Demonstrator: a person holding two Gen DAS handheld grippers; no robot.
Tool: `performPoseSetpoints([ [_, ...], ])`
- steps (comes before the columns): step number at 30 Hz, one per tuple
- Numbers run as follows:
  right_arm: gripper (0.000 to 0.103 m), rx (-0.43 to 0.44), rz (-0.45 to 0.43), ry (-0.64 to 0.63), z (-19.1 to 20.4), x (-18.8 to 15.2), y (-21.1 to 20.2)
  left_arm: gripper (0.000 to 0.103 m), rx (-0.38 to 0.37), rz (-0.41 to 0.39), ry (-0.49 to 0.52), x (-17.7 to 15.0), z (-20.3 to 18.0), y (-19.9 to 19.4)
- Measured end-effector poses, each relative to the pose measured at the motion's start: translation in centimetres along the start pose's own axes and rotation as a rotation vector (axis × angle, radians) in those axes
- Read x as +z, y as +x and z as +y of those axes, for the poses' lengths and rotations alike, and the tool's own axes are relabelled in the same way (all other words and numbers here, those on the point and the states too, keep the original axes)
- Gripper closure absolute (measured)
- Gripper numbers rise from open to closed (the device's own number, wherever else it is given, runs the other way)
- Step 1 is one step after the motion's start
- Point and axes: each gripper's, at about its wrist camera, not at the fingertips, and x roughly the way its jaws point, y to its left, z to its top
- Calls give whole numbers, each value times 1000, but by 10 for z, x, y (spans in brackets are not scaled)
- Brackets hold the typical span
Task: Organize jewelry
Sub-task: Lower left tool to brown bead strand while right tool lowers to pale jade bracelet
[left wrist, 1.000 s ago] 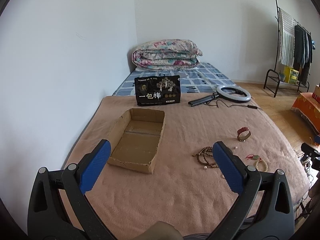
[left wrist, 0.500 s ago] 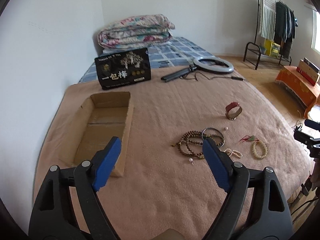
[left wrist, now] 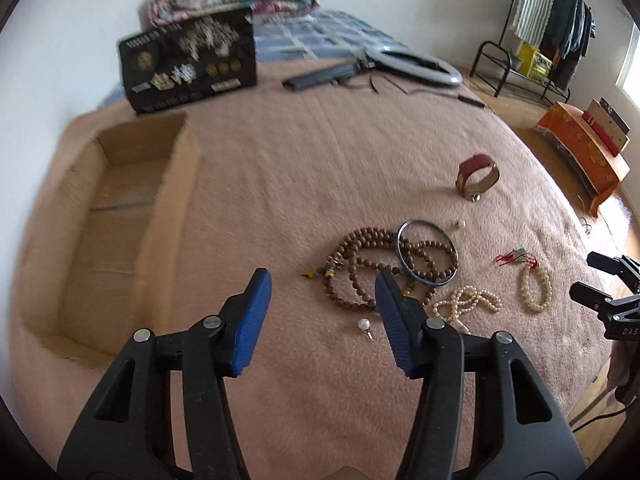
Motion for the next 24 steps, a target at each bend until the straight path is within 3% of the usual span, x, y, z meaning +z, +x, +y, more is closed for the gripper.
performPoseSetpoints([
  [7,33,29,66,26,-10,-2,21,52,-37,62,13,5,-6,38],
  [15,43,62,93,6,-6,-2,33,62,-30,122,47,5,-6,69],
  [24,47,57,112,-13,-2,3,46,63,-28,114,41,5,-5,84],
])
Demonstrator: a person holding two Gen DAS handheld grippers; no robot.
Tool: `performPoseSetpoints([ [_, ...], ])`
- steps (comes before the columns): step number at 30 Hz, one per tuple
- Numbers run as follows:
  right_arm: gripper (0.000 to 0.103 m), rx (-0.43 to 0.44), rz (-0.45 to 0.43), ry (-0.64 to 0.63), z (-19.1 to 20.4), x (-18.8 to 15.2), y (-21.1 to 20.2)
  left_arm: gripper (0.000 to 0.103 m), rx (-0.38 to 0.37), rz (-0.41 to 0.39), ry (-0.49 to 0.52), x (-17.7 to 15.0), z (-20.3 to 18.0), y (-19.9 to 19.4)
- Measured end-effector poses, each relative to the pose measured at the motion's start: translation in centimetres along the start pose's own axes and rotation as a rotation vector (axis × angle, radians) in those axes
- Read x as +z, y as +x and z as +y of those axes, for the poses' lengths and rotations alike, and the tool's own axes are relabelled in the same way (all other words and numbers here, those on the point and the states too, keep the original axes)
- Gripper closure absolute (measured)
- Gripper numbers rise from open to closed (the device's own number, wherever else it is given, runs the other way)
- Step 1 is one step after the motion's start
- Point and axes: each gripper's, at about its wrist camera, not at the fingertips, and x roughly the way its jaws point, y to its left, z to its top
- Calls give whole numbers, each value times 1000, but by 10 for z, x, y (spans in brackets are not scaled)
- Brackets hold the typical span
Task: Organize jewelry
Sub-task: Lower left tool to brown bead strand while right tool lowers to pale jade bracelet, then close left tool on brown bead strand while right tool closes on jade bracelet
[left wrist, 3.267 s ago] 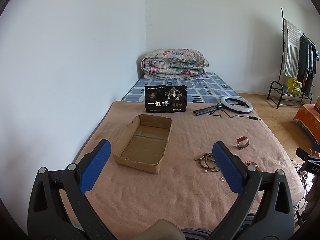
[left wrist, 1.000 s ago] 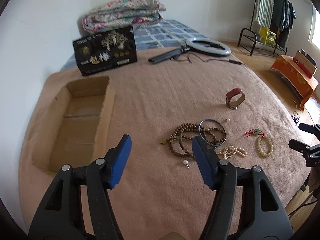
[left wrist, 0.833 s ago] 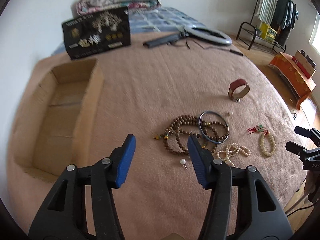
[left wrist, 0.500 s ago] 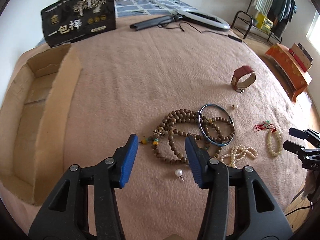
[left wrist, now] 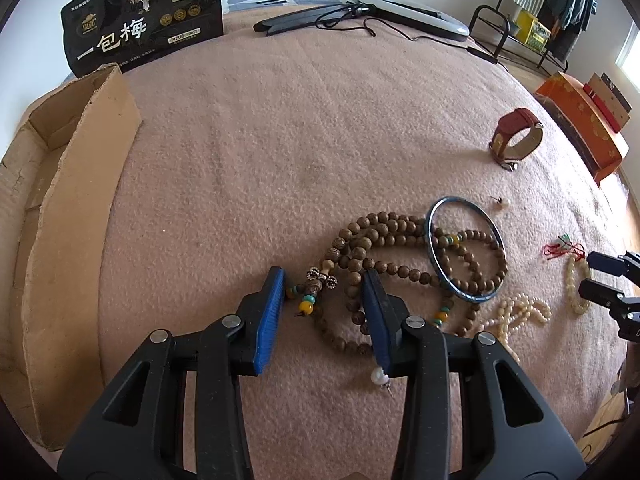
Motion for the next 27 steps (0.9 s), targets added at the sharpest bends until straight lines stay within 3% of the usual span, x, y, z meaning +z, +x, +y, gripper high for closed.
performPoseSetpoints([
  [3,49,-12,9,-5,2,1,5,63,19,-17,17,-2,-4,1],
  [5,58,-31,11,-15,4,2,7,71,34,-27,38,-3,-7,1],
  [8,78,-31,11,-10,2,0,6,89,48,-36,45,-3,-8,0],
  [10,94,-18,10,2,-1,-1,5,93,47,-38,32,-2,-7,0],
  [11,96,-11,10,10,-2,-2,5,93,48,-39,30,-2,-7,0],
  [27,97,-4,-88,46,3,-10,-41,94,28,-131,-9,-8,-1,-54],
])
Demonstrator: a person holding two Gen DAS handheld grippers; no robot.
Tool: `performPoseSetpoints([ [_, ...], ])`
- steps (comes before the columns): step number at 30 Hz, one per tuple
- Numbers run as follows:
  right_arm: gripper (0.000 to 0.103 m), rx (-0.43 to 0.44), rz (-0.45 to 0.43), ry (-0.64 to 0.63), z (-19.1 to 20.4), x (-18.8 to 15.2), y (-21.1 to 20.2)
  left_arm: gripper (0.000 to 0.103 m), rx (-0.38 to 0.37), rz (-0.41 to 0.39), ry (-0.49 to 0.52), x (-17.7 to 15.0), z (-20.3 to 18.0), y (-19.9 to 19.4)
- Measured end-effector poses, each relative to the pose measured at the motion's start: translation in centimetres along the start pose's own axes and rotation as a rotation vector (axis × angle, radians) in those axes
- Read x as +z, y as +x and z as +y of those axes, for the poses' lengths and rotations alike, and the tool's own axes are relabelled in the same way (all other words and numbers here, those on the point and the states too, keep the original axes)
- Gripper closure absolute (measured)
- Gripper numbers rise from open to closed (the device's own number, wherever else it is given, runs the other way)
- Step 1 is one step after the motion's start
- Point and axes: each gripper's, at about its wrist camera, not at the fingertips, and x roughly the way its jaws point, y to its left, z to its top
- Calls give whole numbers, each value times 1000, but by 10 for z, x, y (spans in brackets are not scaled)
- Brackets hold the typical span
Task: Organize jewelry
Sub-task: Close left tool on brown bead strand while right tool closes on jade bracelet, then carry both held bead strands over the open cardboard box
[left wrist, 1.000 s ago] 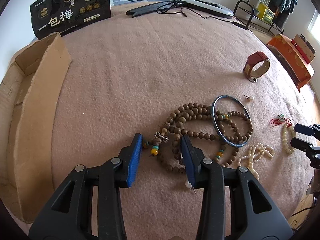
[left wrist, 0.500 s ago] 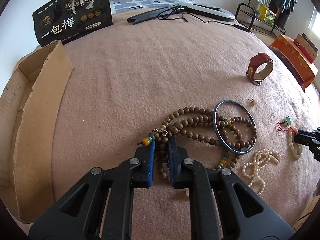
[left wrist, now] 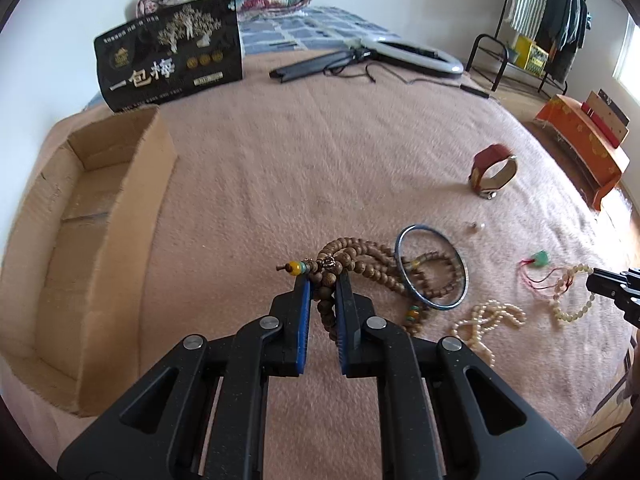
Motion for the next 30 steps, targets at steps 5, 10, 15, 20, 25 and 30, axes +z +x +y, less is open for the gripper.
performPoseSetpoints([
  [5,97,-5,-39,-11,7,0,-20,94,-6,-27,-11,-1,2,-20],
  [10,97,-13,-79,-28,12,0,-40,94,-20,-62,-29,-5,4,-44],
  [15,97,-13,-113,-45,20,3,-57,94,-26,-93,-45,-5,9,-65],
  [20,97,0,-145,-72,34,9,-71,94,-27,-132,-76,-7,20,-89],
  [25,97,26,-180,-111,53,19,-84,94,-21,-170,-99,-7,36,-113],
  [30,97,56,-198,-155,77,33,-87,94,-11,-209,-136,-7,57,-136],
])
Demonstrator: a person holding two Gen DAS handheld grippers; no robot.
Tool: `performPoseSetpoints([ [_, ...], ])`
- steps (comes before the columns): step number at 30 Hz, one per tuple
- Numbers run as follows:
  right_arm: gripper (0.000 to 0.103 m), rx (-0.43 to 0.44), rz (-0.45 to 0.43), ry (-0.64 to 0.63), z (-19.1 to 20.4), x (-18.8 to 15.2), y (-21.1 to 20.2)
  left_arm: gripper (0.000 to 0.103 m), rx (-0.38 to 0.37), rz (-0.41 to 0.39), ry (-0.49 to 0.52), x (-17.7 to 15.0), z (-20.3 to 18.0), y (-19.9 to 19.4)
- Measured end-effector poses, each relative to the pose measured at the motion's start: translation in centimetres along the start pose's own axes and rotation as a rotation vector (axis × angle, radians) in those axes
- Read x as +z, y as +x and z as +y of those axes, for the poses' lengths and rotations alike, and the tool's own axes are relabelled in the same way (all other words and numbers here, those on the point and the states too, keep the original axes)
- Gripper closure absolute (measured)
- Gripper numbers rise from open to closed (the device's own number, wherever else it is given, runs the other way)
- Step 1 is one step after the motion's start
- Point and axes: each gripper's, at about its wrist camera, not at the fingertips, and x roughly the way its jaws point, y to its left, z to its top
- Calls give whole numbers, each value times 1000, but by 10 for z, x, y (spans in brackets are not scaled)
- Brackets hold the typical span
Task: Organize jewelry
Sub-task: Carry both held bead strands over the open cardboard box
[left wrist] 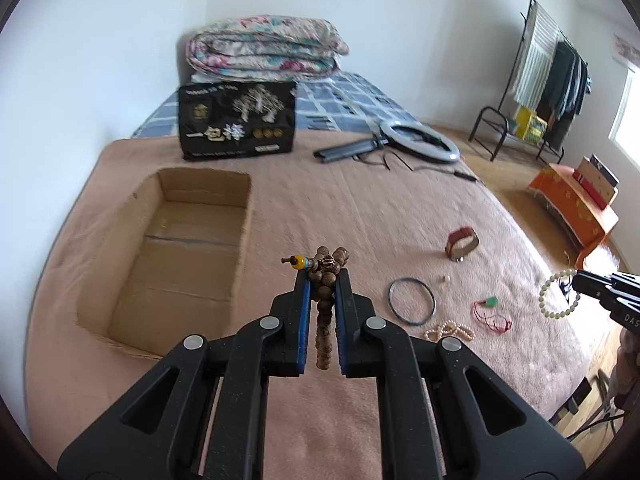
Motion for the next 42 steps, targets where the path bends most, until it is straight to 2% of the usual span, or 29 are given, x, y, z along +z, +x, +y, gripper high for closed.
performPoseSetpoints([
  [13,97,111,-22,-121,73,51,34,94,112,-85,-59,15,73,-46],
  [25,97,236,-17,-202,149,105,86,94,176,-90,-113,15,129,-50],
  [42,97,390,64,-234,221,111,152,94,186,-44,-129,-1,152,-23],
])
